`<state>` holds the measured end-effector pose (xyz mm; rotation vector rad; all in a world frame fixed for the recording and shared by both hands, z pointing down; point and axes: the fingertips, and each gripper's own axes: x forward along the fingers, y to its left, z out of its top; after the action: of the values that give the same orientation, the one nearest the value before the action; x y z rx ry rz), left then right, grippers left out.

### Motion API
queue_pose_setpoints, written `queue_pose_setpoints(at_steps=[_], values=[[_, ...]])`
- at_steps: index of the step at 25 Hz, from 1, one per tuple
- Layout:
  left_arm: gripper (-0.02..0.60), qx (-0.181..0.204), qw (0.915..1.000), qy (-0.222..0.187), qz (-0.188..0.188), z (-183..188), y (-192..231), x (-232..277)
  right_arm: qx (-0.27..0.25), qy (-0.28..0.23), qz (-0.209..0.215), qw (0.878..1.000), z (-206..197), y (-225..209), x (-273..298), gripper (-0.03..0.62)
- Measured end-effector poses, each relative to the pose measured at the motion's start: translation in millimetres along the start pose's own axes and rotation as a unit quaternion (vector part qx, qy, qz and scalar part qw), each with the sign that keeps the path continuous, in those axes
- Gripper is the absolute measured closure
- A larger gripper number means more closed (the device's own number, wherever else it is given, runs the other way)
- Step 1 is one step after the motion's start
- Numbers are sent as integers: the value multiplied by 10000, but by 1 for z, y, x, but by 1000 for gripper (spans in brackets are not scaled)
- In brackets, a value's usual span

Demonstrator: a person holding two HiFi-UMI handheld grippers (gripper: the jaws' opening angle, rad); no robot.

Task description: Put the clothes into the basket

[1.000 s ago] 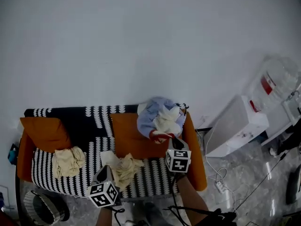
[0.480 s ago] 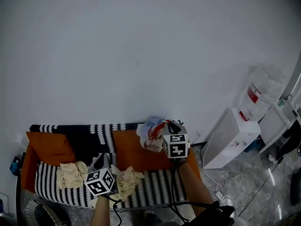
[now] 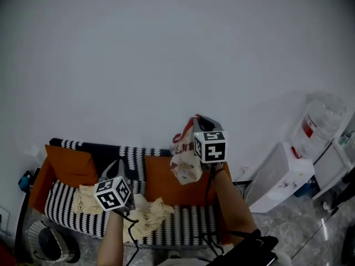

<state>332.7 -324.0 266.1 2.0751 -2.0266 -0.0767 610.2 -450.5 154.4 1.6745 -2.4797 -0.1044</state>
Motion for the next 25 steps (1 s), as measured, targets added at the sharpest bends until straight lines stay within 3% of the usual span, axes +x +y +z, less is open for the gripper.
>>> queue_pose_setpoints(at_steps=[11,16,18,21,25], values=[[586,120,9970,-552,528,64,52,-46,129,-878,909,9919,93,88,12,559],[586,243,9936,-538,964,64,39,-62,325,-1050,1398,9841,102,88,14,559],[586,204,9915,-587,1139,66,75,-93,382,-1172,1596,9795,115,134,6,559],[586,80,9869,-724,1437,77,161,-161,343,-1282,1902,9727,142,242,-9,559],[586,-12,9799,-786,1834,76,179,-194,414,-1293,2252,9648,147,275,-11,559]])
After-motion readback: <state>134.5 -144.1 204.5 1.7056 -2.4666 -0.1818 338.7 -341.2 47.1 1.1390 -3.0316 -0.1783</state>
